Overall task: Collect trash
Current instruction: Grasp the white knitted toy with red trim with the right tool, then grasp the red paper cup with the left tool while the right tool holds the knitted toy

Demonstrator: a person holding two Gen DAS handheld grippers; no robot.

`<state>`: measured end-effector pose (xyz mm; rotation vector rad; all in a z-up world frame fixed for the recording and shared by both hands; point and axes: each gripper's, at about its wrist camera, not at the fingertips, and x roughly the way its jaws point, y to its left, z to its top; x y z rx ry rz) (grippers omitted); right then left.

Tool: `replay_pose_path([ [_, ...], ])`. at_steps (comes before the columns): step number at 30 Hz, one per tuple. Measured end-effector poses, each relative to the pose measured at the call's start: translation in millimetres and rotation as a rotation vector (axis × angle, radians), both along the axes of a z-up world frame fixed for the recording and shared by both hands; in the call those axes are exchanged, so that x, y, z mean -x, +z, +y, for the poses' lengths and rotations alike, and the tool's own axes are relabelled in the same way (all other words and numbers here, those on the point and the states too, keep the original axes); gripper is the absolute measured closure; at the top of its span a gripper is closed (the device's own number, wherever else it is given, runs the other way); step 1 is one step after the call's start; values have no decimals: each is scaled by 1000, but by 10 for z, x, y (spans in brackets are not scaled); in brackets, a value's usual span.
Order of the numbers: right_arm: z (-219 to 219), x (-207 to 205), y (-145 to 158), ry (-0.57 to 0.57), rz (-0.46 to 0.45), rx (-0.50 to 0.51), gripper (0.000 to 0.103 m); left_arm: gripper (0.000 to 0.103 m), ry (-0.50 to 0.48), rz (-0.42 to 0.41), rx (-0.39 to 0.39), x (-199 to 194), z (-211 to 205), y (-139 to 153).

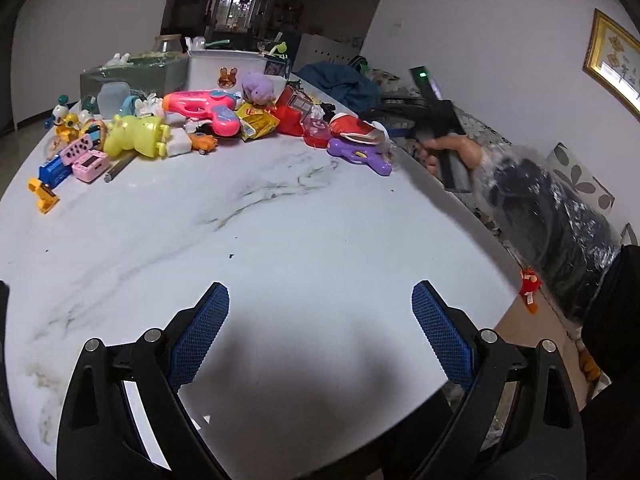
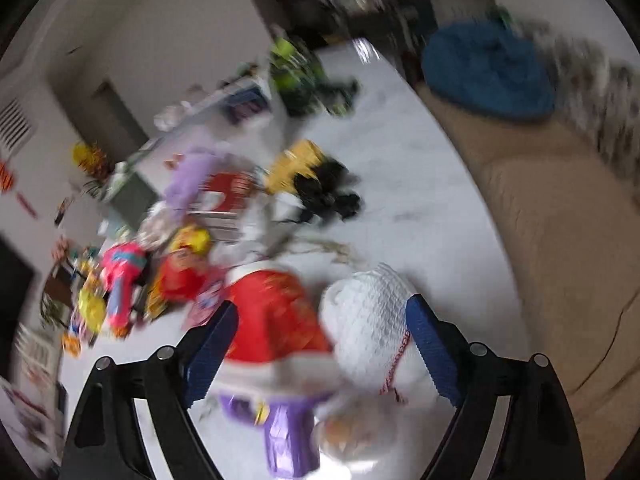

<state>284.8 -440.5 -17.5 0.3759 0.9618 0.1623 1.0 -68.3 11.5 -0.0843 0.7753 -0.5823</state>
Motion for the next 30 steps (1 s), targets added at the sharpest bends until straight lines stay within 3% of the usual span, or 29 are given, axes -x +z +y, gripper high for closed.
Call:
replay_pose_path([
  [3, 47, 105, -76, -3, 12, -129, 27, 12, -7, 21, 15, -31, -21, -29],
  [5, 245, 261, -83, 80, 3, -196, 37, 12, -15, 26, 19, -22, -41, -52],
  [7, 580, 432, -124, 204, 34, -260, 74, 12, -21, 27, 14, -61, -71, -66],
  [11, 1130, 754, -101, 356, 20, -261, 75, 12, 2, -12, -11, -128, -138, -13],
  [13, 1291, 896, -37, 396, -10, -268, 75, 12, 35, -38, -62, -207, -167, -6],
  [16, 1406, 1026, 60, 404, -55, -200, 75, 12, 84, -76, -148, -388, -191, -10],
  [19, 1393, 1189, 233, 399, -116, -200, 75, 12, 128, -99, -219, -712, -184, -7],
  [24, 1181, 1556, 592, 370, -240, -216, 75, 12, 210, -16, -218, -1448, -268, -88],
  [30, 1008, 1944, 708, 360, -257, -235, 74, 16, 303, 72, -289, -2189, -468, -369],
])
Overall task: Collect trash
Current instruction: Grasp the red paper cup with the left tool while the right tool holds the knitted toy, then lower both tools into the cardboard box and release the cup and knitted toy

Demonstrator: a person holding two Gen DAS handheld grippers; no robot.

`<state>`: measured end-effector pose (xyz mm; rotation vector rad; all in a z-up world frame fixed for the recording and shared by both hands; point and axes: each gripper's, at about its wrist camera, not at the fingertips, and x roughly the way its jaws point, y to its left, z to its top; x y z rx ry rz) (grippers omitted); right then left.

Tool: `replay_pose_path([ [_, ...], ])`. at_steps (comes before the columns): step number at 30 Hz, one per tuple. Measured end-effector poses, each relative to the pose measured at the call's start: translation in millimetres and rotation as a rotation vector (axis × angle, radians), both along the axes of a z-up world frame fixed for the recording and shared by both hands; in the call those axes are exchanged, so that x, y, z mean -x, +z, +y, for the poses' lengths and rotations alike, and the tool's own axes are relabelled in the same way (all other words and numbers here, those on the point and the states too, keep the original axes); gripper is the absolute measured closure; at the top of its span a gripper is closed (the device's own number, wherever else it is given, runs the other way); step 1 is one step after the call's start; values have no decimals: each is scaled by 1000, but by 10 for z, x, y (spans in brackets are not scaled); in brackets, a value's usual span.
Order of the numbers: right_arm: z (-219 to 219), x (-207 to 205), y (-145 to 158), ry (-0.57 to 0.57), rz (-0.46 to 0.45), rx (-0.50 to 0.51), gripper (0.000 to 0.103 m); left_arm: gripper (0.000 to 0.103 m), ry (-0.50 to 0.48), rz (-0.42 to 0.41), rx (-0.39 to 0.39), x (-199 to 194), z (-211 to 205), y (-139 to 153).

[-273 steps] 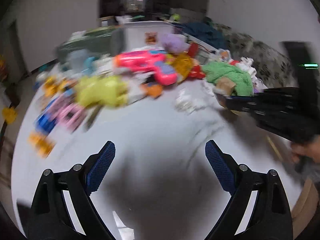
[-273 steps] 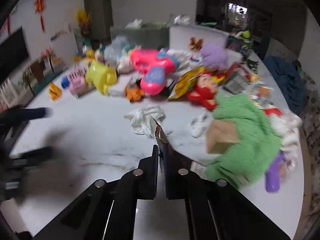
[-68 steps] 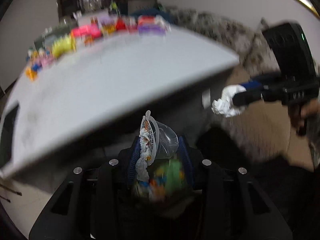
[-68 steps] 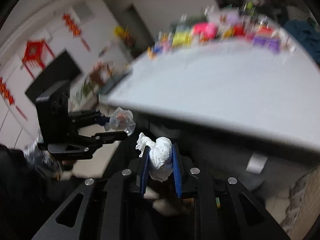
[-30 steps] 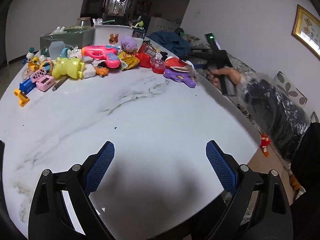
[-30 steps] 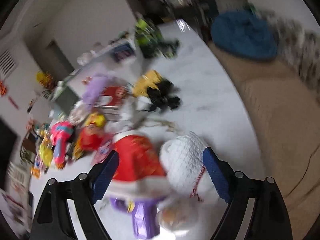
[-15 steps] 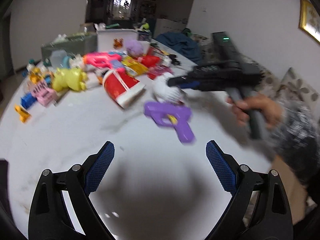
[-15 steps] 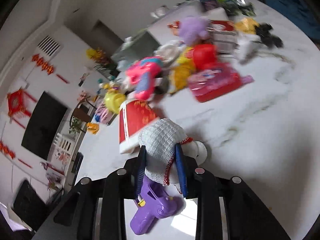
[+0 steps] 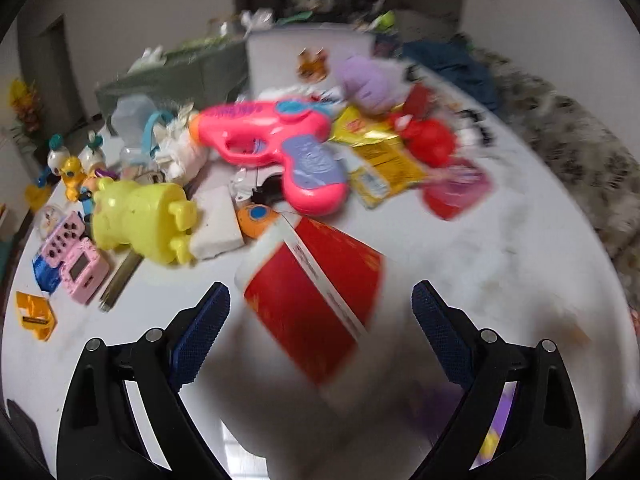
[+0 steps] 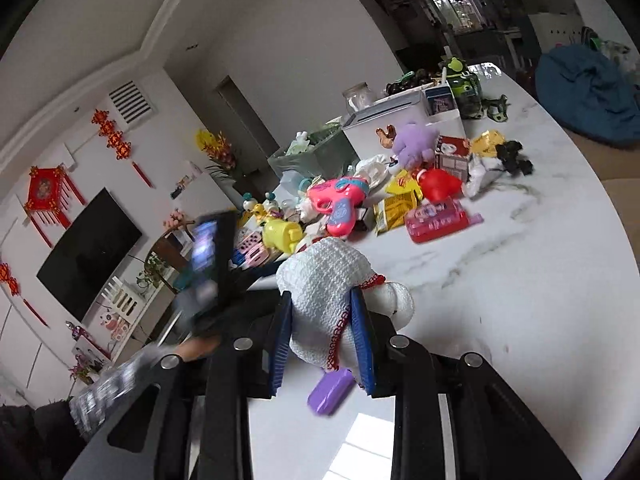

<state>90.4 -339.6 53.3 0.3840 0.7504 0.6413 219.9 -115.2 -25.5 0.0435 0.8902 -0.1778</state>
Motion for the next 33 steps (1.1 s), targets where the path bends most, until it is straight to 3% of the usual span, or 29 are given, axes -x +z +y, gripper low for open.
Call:
replay_pose_path([
  [4, 54, 170, -24, 12, -10, 4, 74, 28, -14, 27, 22, -136, -11, -93],
  [6, 85, 223, -35, 15, -11, -3, 74, 39, -32, -9, -9, -52, -57, -53],
  [8, 116, 266, -33, 11, -11, -9, 74, 41, -41, -42, -61, 77, -104, -5],
  [9, 128, 275, -34, 10, -10, -11, 74, 64, -58, -63, -72, 178, -115, 26],
  [16, 259, 465, 82, -8, -52, 14, 74, 64, -16, -213, -69, 818, 201, 496],
  [23, 435, 1239, 157, 84, -78, -29, 73, 64, -39, -305, -80, 1976, 523, 846],
  [28, 730, 1959, -70, 209, -40, 17, 73, 64, -87, -254, -69, 2988, 645, 676],
  [30, 868, 2243, -271, 269, -1, 52, 73, 64, -102, -213, -90, 3388, 664, 475],
  [33, 1050, 2512, -724, 341, 120, 93, 73, 64, -121, -80, -75, 3694, 689, 63],
])
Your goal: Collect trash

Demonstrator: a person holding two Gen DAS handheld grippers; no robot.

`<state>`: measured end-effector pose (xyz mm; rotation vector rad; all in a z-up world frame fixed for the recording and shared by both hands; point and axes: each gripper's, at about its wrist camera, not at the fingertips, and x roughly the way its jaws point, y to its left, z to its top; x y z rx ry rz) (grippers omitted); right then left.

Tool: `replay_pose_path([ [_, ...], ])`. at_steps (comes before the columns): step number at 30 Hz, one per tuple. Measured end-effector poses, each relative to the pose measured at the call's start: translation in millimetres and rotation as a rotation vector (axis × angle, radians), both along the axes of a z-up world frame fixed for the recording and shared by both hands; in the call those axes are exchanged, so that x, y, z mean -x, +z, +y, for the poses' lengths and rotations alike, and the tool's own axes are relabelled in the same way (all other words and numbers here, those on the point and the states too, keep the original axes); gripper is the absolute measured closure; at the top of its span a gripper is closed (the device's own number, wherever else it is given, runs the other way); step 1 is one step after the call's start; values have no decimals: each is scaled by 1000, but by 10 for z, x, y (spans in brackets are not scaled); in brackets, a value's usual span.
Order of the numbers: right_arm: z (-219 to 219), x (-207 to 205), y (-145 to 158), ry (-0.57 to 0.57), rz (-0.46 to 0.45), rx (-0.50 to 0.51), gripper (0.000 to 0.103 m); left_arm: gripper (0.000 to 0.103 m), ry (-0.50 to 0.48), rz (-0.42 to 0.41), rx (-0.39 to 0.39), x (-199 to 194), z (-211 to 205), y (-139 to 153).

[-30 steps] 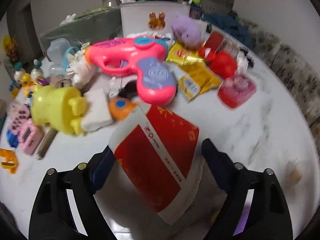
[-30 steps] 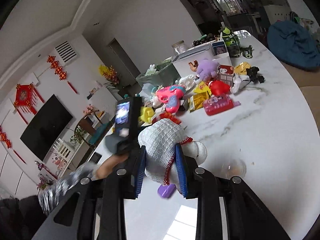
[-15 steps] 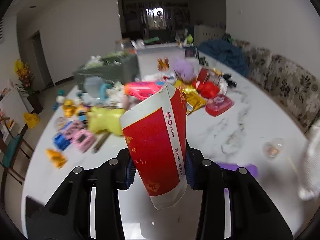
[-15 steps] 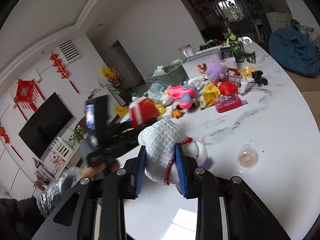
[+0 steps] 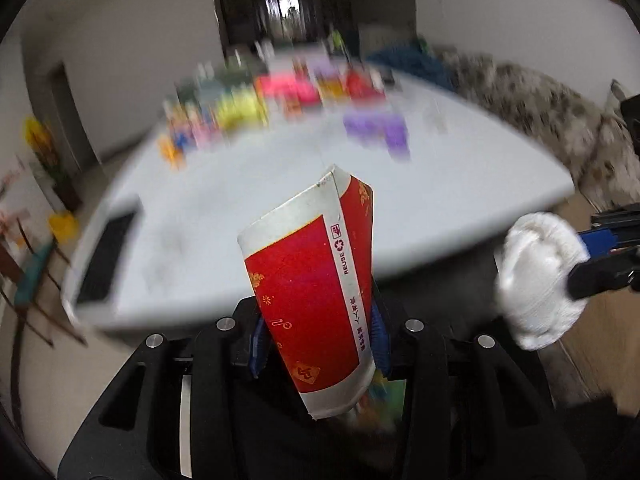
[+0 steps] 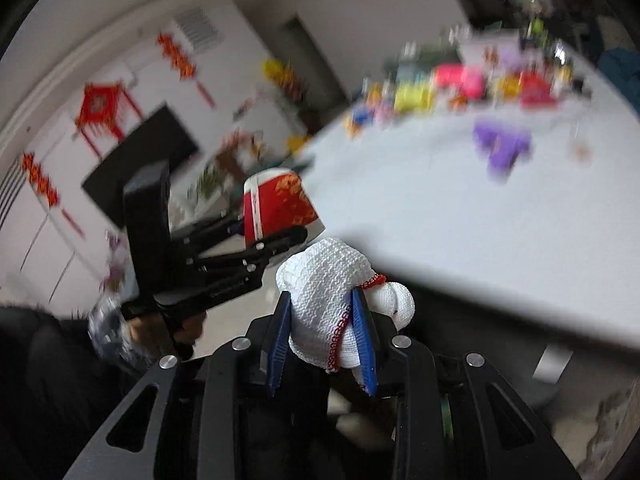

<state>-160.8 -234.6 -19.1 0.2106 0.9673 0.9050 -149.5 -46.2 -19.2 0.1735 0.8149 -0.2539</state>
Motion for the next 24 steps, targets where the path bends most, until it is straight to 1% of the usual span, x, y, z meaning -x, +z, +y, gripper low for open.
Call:
replay_pose_path([
  [1, 34, 44, -129, 9, 31, 11, 73, 64, -6, 54, -3, 48, -1, -183],
  [3, 127, 62, -506, 17, 100, 64, 73, 64, -21, 180, -11, 26, -15, -559],
  [5, 205, -6, -877, 13, 131, 137, 73, 64, -15, 300, 4, -67, 9, -943],
  [6, 239, -64, -1068, 15, 159, 164, 73, 63, -30, 381, -11, -166, -6, -1193],
  [7, 277, -140, -1298, 15, 192, 193, 73, 61, -22, 462, -23, -270, -5, -1443],
  [8, 300, -208, -1476, 14, 219, 214, 70, 58, -17, 542, -19, -371, -1, -1687],
  [9, 333, -301, -1718, 19, 268, 239, 65, 48, -30, 613, -26, -446, -16, -1882],
  [10, 350, -340, -1826, 20, 285, 257, 58, 44, -18, 697, -60, -526, -24, -2129],
  [11, 369, -398, -1982, 5, 290, 292, 53, 43, -2, 745, -78, -568, -17, -2281],
  [12, 375, -446, -2074, -4, 297, 309, 44, 41, -19, 826, -77, -616, -20, -2493],
  [13, 372, -471, -2140, -10, 310, 317, 44, 40, -23, 866, -75, -644, -11, -2601],
  [14, 330, -497, -2161, -25, 326, 307, 44, 40, -4, 877, -86, -644, 14, -2654],
  [15, 291, -478, -2110, -27, 324, 283, 44, 40, -9, 878, -80, -648, 29, -2645],
  [16, 283, -449, -2056, -29, 316, 272, 44, 40, -23, 866, -71, -640, 35, -2586],
  [18, 170, -347, -1769, -36, 258, 247, 44, 40, -40, 809, -58, -593, 65, -2341],
  [19, 94, -279, -1524, -40, 209, 238, 43, 40, -47, 767, -42, -548, 101, -2168],
  [20, 39, -214, -1292, -43, 163, 230, 42, 40, -55, 707, -21, -503, 149, -1923],
  [21, -3, -190, -1106, -44, 127, 218, 38, 39, -66, 644, 4, -465, 208, -1656],
  [22, -58, -156, -872, -47, 79, 199, 33, 33, -71, 587, 27, -436, 264, -1420],
  [23, -127, -131, -536, -63, 6, 185, 30, 30, -67, 524, 50, -396, 324, -1154],
  [24, -182, -135, -239, -88, -64, 181, 26, 23, -57, 438, 86, -395, 393, -802],
])
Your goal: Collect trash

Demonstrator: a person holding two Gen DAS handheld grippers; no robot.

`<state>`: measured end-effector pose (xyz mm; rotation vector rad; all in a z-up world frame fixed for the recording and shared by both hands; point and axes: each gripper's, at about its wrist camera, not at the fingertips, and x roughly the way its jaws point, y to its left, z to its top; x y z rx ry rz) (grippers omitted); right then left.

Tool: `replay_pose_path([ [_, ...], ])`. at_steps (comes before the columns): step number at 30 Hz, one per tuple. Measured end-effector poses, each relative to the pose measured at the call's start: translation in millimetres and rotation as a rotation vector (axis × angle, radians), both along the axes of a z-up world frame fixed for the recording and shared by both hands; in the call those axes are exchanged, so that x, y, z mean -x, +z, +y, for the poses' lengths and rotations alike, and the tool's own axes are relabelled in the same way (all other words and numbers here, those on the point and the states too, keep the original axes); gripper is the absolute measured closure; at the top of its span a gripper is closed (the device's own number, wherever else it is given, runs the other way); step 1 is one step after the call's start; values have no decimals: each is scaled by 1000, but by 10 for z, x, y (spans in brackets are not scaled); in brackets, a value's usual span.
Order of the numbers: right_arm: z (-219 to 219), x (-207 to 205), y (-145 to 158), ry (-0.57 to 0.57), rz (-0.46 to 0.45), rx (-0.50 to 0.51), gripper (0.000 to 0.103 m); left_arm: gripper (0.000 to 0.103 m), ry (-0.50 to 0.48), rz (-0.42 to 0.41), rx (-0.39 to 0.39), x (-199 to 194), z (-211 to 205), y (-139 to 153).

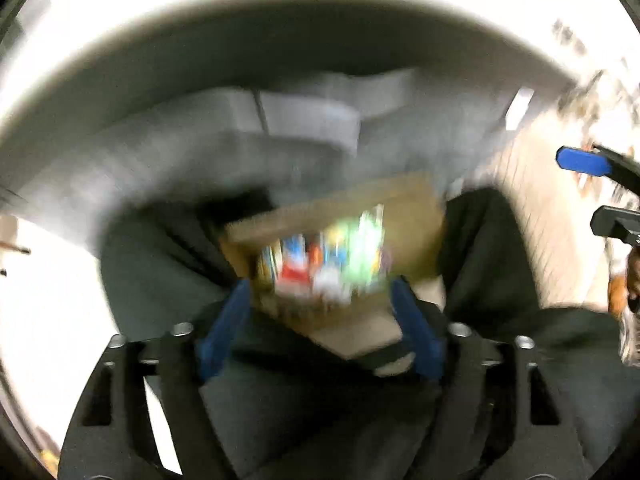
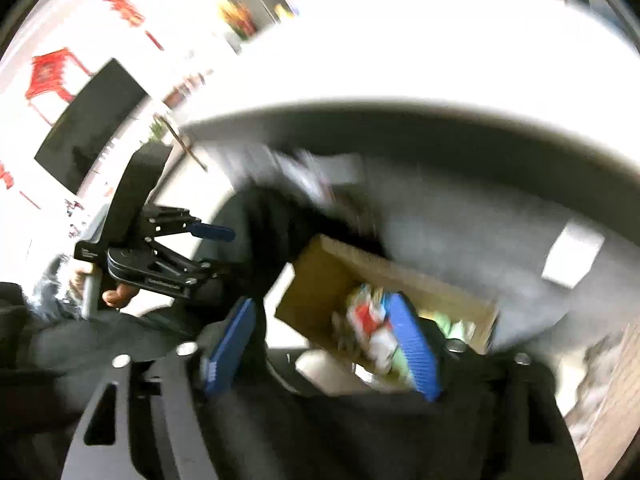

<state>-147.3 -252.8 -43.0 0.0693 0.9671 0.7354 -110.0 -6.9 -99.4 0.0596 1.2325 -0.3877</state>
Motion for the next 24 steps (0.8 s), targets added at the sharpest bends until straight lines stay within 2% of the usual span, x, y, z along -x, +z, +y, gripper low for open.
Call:
replay_pose_path([
  [3, -117, -144, 747, -92, -193, -7, 17, 15, 78, -235, 84, -54, 213, 889],
  [4, -162, -273, 1022, -157, -264, -14, 10, 13, 110, -303, 89, -112, 262, 1116],
  [6, -221, -479, 1359, -246, -367, -37, 4, 13, 163, -454, 106, -287, 347, 1567],
  [9, -257, -844, 1731, -395, -499, -39, 5, 13, 244, -576, 103, -636, 386, 1966],
  [11, -199, -1074, 1852, -475, -556, -14, 4, 13, 276, -600, 112, -866, 359, 2109],
  [14, -4, -1400, 1848, -522, -582, 29, 4, 13, 313, -638, 100, -1198, 299, 2214],
  [17, 158, -1726, 1639, -567, -513, 58, 4, 13, 348, -668, 36, -1483, 227, 2173],
  [18, 179, -1814, 1525, -584, -478, 64, 4, 13, 368, -660, 3, -1593, 192, 2093],
  [20, 228, -1938, 1333, -620, -418, 100, 4, 13, 385, -639, -14, -1668, 174, 1923],
  [24, 256, -2049, 1031, -674, -383, 173, 4, 13, 416, -543, 17, -1894, 224, 1546],
])
